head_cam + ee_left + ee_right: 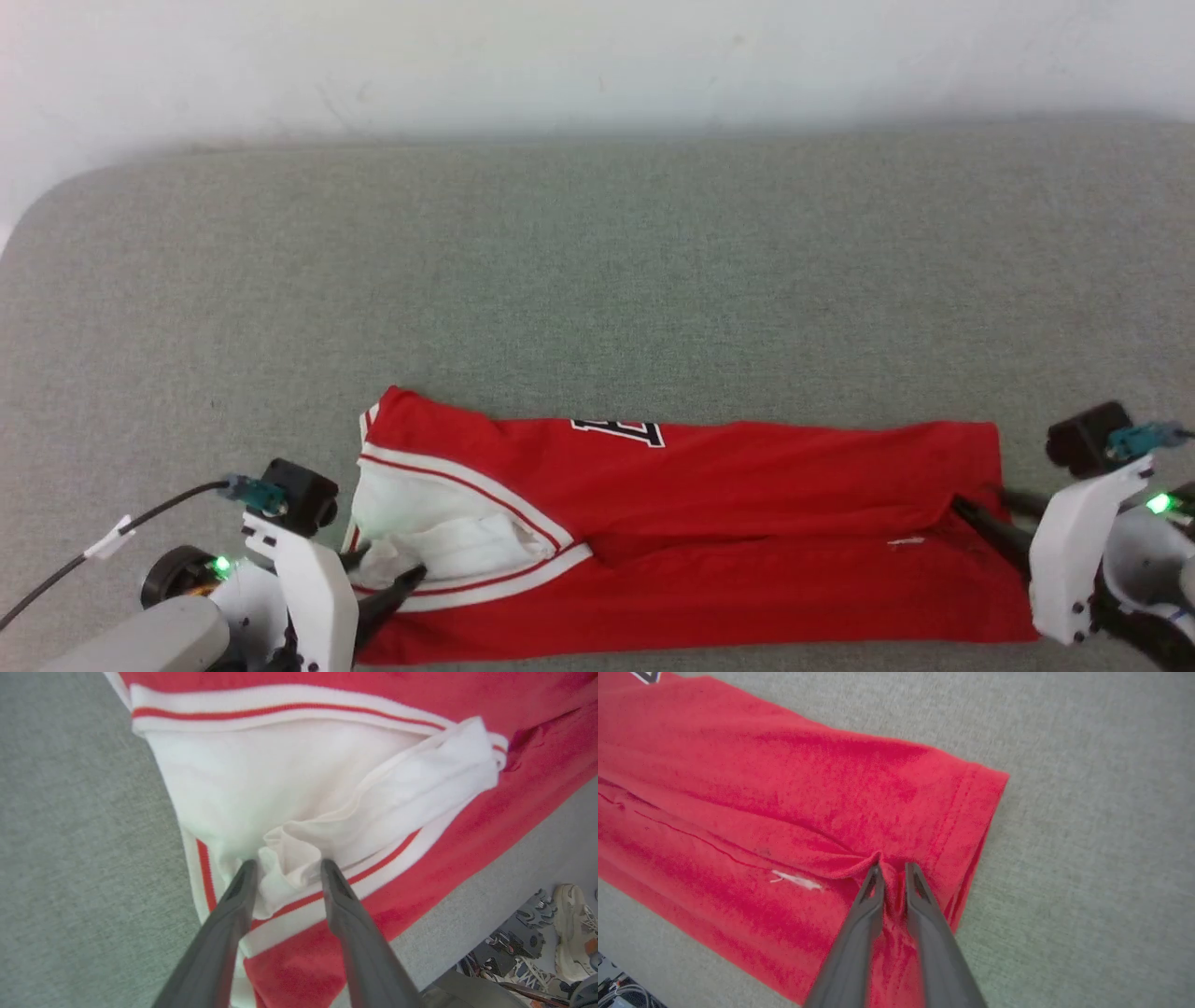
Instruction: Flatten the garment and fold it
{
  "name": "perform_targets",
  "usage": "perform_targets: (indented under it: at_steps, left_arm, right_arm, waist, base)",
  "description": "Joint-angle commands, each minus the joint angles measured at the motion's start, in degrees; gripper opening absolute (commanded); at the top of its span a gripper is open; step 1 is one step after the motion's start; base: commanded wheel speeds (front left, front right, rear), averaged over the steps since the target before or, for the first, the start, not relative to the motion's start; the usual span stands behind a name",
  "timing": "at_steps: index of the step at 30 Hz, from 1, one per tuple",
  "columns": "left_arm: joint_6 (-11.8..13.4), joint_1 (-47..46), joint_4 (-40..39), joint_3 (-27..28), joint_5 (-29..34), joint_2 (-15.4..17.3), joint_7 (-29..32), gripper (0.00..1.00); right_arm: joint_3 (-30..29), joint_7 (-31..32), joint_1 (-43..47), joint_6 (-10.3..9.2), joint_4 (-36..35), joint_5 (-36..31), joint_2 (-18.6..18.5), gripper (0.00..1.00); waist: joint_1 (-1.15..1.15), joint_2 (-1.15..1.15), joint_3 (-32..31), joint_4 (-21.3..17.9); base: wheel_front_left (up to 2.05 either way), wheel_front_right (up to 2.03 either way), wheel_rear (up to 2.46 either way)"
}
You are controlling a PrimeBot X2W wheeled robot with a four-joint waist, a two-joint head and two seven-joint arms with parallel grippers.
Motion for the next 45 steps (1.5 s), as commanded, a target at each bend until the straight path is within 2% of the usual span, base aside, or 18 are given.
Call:
perform_targets:
  at_steps: [1, 3, 5, 8, 10, 13, 16, 19, 23, 27, 33, 39, 40, 41, 45]
  left_arm:
    - [0.8, 0.7, 0.6, 0.6, 1.2, 0.3, -1.8, 1.0]
    - [2.4, 0.8, -0.1, 2.0, 3.0, 0.8, -6.3, 1.0]
    - [5.1, 1.1, -1.0, 4.0, 4.6, 1.0, -11.8, 1.0]
    - [10.8, 1.5, -1.7, 6.7, 8.8, 0.7, -21.2, 1.0]
    - [14.7, 2.5, -2.2, 8.8, 10.8, -0.3, -25.3, 1.0]
    - [20.6, 4.3, -3.6, 14.5, 14.8, -2.8, -27.0, 1.0]
    - [25.5, 8.2, -6.9, 23.7, 22.7, -6.8, -27.1, 1.0]
    - [28.0, 13.9, -9.3, 31.9, 30.3, -10.6, -27.1, 1.0]
    - [28.1, 20.0, -11.9, 41.0, 38.0, -16.1, -27.1, 1.0]
    - [26.7, 24.5, -14.9, 48.7, 45.4, -21.9, -27.1, 1.0]
    - [22.3, 28.9, -16.8, 56.3, 53.1, -30.0, -27.1, 1.0]
    - [17.6, 31.0, -16.2, 61.5, 57.8, -36.2, -27.1, 1.0]
    - [16.8, 31.3, -16.0, 62.3, 58.4, -37.0, -27.1, 1.0]
    - [16.1, 31.6, -15.9, 63.1, 59.0, -37.6, -27.1, 1.0]
    - [13.6, 32.7, -15.6, 65.8, 61.0, -39.8, -27.1, 1.0]
  right_arm:
    - [-1.2, -0.4, -0.2, -0.04, -1.0, -0.5, -0.6, 1.0]
    - [-2.8, -0.4, -0.8, -0.04, -3.6, -1.4, -1.8, 1.0]
    - [-4.9, 0.2, -1.3, -0.04, -6.5, -1.7, -3.0, 1.0]
    - [-7.9, 2.6, -2.2, -0.04, -10.5, -2.4, -5.1, 1.0]
    - [-9.3, 5.3, -2.6, -0.04, -12.1, -2.9, -6.4, 1.0]
    - [-10.3, 11.1, -2.8, -0.04, -12.7, -1.8, -7.7, 1.0]
    - [-10.8, 16.6, -2.8, -0.04, -11.7, -0.6, -8.2, 1.0]
    - [-10.8, 20.8, -2.5, -0.04, -10.5, 0.9, -7.8, 1.0]
    - [-10.5, 24.8, -1.8, -0.04, -8.0, 2.4, -6.1, 1.0]
    - [-10.2, 25.5, -1.4, -0.04, -5.1, 2.4, -3.4, 1.0]
    - [-8.4, 25.4, -0.5, -0.04, -0.6, 1.7, 0.5, 1.0]
    - [-4.6, 24.2, 1.1, -0.04, 0.9, 2.3, 2.3, 1.0]
    - [-4.3, 23.8, 1.2, -0.04, 0.9, 2.5, 2.4, 0.38]
    - [-4.1, 23.4, 1.1, -0.04, 1.1, 2.8, 2.4, 0.0]
    - [-3.6, 21.3, 0.3, -0.04, 1.2, 3.5, 1.7, 0.0]
  waist:
    - [0.0, 0.0, -1.2, -0.3]
    - [0.0, 0.0, -1.9, -0.6]
    - [0.0, 0.0, -2.3, -0.7]
    - [0.0, 0.0, -2.4, -0.9]
    - [0.0, 0.0, -2.1, -0.8]
    - [0.0, 0.0, -1.6, -0.5]
    - [0.0, 0.0, -1.2, 0.1]
    - [0.0, 0.0, -0.7, 0.7]
    - [0.0, 0.0, 0.0, 1.8]
    - [0.0, 0.0, 0.9, 2.7]
    - [0.0, 0.0, 1.8, 3.8]
    - [0.0, 0.0, 1.8, 4.4]
    - [0.0, 0.0, 1.7, 4.3]
    - [0.0, 0.0, 1.6, 4.2]
    - [0.0, 0.0, 0.8, 3.6]
  base:
    - [0.0, 0.0, 0.0]
    - [0.0, 0.0, 0.0]
    - [0.0, 0.0, 0.0]
    - [0.0, 0.0, 0.0]
    - [0.0, 0.0, 0.0]
    - [0.0, 0.0, 0.0]
    - [0.0, 0.0, 0.0]
    - [0.0, 0.0, 0.0]
    - [0.0, 0.0, 0.0]
    - [0.0, 0.0, 0.0]
    - [0.0, 0.0, 0.0]
    - [0.0, 0.0, 0.0]
    - [0.0, 0.0, 0.0]
    - [0.0, 0.0, 0.0]
    - [0.0, 0.0, 0.0]
